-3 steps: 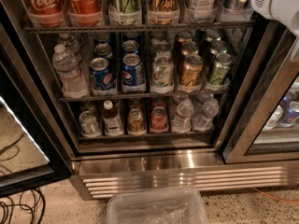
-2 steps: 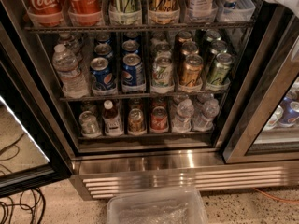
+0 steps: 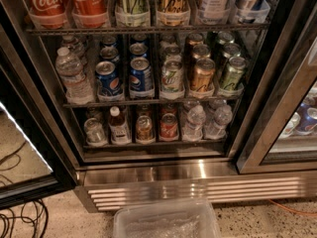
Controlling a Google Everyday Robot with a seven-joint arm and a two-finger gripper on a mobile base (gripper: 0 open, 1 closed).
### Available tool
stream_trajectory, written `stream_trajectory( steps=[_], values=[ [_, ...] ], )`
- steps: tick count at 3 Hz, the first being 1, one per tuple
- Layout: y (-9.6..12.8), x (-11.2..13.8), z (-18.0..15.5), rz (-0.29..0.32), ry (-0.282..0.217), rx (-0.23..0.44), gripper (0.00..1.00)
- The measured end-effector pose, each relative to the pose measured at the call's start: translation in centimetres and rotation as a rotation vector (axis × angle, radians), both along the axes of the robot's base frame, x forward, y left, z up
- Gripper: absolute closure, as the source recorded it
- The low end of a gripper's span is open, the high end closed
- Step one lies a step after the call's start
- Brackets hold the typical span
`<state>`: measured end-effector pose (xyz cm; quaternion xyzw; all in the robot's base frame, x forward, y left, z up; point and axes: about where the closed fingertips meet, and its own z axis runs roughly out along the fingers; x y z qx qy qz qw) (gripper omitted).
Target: Pick redbull can from top shelf of fridge
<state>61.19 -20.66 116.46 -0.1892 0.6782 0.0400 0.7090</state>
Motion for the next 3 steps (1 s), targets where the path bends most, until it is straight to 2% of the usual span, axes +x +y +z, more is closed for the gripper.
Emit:
stream_trajectory(
  steps=[1,2,3],
  values=[
    [-2.3,-2.4,-1.9,0.001,0.067,-0.007,1.00],
    [-2.6,-4.7,-3.9,0.079,0.137,0.003,1.00],
    [-2.6,-4.7,-3.9,0.079,0.137,0.003,1.00]
  ],
)
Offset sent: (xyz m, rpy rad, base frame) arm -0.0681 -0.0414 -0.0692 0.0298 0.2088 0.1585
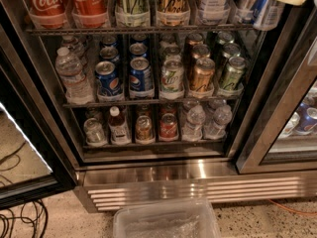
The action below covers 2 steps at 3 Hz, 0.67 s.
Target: Pick redbull can from top shelf of fridge
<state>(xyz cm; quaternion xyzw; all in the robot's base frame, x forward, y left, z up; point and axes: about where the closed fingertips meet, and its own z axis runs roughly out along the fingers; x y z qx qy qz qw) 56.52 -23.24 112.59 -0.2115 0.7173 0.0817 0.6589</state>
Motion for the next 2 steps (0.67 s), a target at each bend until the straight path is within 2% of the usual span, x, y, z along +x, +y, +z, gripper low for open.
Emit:
stream_trajectory(
  steps=[1,2],
  values=[
    [1.9,-1.3,-0.1,0.037,0.019,-0.001,1.00],
    [5.1,-3.5,-0.5,0.115,0.073,-0.012,1.00]
  ],
)
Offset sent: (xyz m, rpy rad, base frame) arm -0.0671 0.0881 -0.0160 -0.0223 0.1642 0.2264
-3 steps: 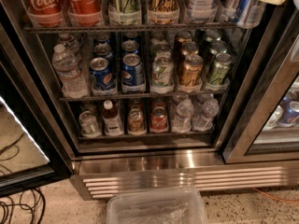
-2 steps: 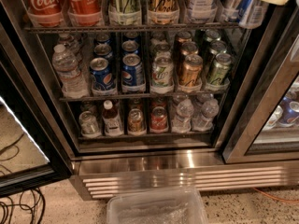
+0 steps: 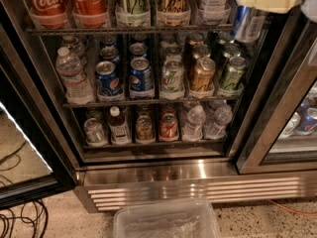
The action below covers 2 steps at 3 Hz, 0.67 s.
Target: Pick redbull can from top shelf of fridge
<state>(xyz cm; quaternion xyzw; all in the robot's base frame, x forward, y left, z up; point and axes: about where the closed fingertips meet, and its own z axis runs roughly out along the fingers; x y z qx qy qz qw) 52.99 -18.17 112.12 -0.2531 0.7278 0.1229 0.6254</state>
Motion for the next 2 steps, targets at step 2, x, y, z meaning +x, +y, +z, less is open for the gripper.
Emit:
stream_trajectory(
  steps=[2],
  values=[
    [4.8,-4.4,-1.0,0.167,0.112,-0.018,1.00]
  ],
)
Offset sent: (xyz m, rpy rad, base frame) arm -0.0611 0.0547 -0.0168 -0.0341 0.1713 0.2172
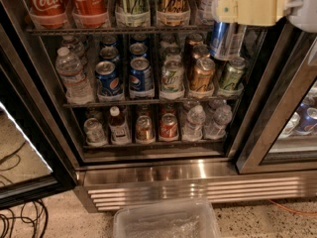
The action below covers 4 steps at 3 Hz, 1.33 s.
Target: Pick redbull can from top shelf of fridge
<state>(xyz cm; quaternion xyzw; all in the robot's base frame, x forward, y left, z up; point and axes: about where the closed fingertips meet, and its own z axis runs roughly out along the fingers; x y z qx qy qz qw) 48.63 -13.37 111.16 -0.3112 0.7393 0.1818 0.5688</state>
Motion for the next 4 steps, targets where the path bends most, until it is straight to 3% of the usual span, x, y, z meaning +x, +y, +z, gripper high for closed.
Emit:
stream_trajectory(
  steps=[1,4],
  values=[
    [0.0,0.0,0.0,0.000,0.000,0.000,1.00],
    [6.8,-5.8,-4.1,0.176,0.202,0.022,1.00]
  ],
)
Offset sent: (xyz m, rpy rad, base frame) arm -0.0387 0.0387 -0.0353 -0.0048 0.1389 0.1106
